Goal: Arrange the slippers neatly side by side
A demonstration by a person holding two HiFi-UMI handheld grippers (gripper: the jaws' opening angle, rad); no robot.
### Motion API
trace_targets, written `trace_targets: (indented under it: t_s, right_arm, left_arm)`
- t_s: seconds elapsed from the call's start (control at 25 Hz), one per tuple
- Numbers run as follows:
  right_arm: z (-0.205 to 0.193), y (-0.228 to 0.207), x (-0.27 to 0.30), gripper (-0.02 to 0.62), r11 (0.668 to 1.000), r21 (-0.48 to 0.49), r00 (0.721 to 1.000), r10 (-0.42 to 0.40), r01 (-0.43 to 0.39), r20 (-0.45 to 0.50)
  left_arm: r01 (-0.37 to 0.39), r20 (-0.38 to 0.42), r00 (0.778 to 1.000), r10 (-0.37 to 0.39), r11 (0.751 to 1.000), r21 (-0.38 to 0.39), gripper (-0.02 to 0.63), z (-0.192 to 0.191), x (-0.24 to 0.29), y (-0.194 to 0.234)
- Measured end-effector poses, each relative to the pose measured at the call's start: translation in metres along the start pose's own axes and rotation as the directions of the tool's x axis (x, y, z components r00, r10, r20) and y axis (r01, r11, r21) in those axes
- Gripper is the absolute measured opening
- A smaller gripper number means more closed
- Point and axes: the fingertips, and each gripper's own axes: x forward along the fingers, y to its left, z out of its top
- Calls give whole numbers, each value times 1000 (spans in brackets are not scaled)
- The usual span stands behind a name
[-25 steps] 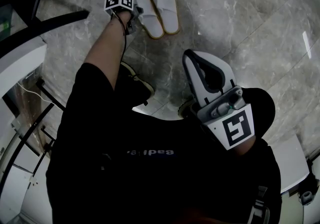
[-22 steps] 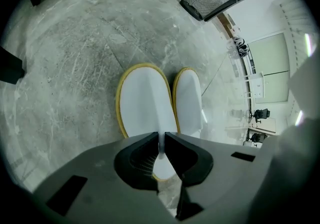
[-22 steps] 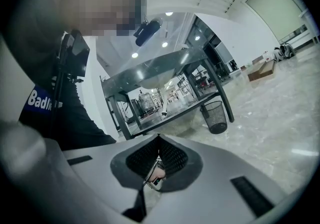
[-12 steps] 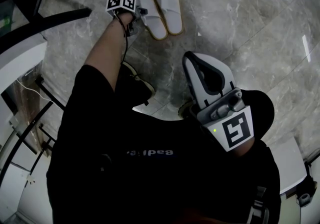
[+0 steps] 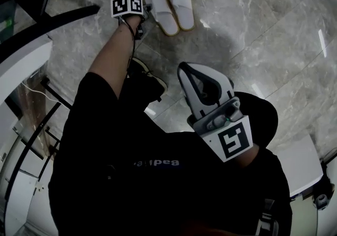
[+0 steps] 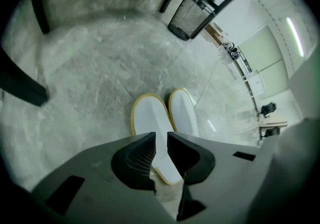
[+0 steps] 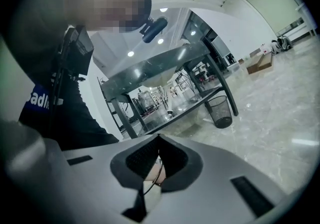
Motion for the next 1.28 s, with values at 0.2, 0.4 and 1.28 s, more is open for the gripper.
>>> trace_targets:
  t_s: [0.2,0.4,1.28]
  right_arm:
    - [-7,22,-6,-2,999,4,993,-44,45,-111]
    - [54,46,-40,-2,993,-36,980,-117,112,-164]
    - [356,324,-107,-2,929,-365,961,-159,67,-228]
  left_arm:
    - [-201,181,970,162,954,224,48,17,-78,-14]
    - [-108,281,960,-17,898,426,48,12,-190,-84]
    - [-3,305,925,-228,796,605,46,-181,-631,-252]
